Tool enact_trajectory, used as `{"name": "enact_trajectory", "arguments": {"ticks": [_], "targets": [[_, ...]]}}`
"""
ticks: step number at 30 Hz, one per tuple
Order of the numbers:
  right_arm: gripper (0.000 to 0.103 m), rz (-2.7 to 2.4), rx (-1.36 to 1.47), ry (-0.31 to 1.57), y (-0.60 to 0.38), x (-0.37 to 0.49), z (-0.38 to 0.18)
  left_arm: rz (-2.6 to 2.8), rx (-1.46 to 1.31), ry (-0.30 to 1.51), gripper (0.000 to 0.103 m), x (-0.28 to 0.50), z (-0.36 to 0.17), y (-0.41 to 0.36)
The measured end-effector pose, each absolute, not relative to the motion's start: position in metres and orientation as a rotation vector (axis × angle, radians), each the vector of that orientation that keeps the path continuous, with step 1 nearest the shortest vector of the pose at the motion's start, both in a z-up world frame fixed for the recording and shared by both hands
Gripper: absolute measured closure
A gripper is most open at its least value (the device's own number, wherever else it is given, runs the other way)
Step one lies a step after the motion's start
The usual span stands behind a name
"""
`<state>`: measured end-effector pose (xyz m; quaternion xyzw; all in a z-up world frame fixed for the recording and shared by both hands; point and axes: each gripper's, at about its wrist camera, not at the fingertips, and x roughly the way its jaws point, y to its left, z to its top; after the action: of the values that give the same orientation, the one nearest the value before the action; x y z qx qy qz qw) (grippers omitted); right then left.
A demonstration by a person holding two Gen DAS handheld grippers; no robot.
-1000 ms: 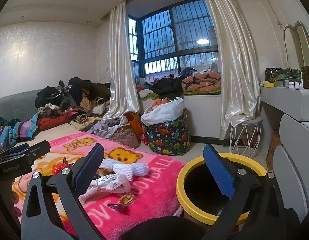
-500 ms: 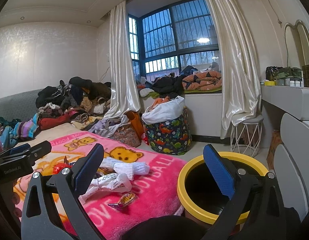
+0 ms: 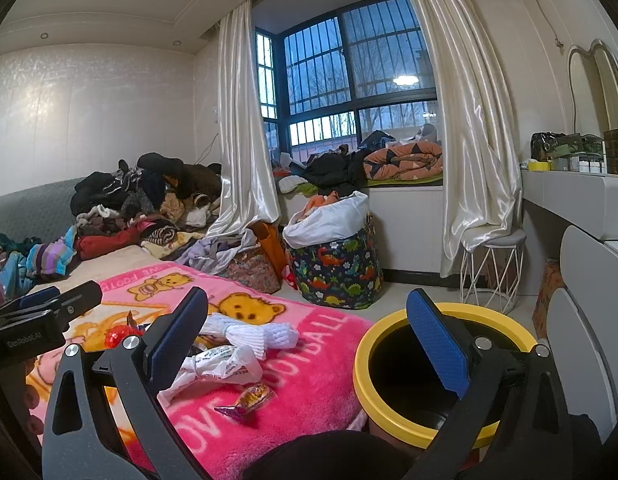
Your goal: Collect trash
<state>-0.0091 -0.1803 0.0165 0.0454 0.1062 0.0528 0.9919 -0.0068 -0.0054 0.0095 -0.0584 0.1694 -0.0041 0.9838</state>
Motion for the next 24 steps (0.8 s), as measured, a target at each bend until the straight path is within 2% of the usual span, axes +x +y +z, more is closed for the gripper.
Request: {"name": "enact_trajectory", "arguments": {"ticks": [13, 24], "targets": [[0.006, 0.128, 0.094, 0.234, -0.182, -0.008, 0.016, -0.006, -0.128, 0.355, 0.011, -0.005, 0.008, -0.003], [0.006, 0.26, 0.037, 0.341, -0.138, 0.018, 0.008, 0.095, -0.2, 0.379, 0.011, 0.007, -0.002, 0.04]]}}
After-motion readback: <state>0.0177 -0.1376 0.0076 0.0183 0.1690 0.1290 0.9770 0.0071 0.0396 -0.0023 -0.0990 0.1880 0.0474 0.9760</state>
